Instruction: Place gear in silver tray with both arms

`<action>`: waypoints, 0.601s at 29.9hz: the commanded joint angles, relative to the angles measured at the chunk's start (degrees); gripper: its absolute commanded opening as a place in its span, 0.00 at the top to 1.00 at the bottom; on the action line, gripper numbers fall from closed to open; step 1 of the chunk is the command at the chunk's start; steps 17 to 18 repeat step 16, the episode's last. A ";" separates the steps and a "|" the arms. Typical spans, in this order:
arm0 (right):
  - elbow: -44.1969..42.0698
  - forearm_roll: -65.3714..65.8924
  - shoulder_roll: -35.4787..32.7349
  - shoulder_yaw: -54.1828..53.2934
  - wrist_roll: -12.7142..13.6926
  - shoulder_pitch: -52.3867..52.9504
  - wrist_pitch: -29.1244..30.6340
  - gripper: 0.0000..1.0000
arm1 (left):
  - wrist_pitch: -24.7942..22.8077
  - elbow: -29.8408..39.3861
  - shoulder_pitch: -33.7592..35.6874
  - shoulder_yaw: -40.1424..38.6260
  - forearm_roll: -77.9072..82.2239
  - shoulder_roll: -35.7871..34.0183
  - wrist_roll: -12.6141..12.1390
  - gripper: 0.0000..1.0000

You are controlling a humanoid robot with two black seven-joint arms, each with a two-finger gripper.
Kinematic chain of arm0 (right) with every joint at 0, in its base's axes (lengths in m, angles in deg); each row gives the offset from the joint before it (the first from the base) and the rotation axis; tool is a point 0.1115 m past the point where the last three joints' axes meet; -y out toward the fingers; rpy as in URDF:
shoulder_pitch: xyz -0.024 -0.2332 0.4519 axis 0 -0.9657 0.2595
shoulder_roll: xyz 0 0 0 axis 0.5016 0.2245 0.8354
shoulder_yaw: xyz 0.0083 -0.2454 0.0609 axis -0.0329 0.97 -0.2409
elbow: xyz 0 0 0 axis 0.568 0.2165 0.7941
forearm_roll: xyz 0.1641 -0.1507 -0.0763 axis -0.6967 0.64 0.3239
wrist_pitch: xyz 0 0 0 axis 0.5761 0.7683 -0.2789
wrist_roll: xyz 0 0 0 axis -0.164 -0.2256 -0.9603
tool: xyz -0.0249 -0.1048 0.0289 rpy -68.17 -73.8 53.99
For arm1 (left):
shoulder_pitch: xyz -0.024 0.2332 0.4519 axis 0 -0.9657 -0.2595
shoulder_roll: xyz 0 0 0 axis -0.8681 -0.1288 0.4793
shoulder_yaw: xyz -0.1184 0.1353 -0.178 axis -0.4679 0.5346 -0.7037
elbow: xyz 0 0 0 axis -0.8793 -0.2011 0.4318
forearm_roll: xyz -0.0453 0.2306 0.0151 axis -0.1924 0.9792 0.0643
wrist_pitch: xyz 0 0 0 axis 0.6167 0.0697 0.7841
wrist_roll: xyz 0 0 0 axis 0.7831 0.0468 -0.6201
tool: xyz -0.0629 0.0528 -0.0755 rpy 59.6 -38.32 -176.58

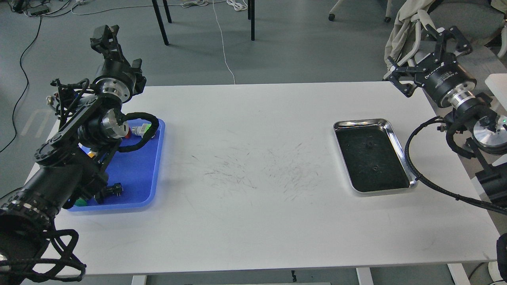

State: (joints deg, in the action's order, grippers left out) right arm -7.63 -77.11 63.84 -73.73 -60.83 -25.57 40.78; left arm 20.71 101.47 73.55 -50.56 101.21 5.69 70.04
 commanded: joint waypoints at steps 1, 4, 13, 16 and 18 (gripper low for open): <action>0.16 -0.09 1.13 -0.65 -0.19 -3.11 0.70 0.01 | -3.86 -0.93 -0.11 0.10 -7.06 -0.08 0.25 0.02; 0.16 -0.09 1.22 -0.74 -0.54 -3.12 0.26 0.01 | -4.39 -0.75 -0.20 0.10 -11.21 -0.17 0.51 0.02; 0.16 0.00 1.83 -0.48 -0.98 -1.71 0.17 0.01 | -4.38 1.09 -1.96 0.45 -10.60 0.36 4.38 0.02; 0.25 0.00 2.18 -0.48 -1.07 -1.62 0.17 0.01 | -5.79 1.36 -1.96 0.45 -10.60 0.19 4.03 0.02; 0.25 0.00 2.18 -0.48 -1.07 -1.62 0.17 0.01 | -5.79 1.36 -1.96 0.45 -10.60 0.19 4.03 0.02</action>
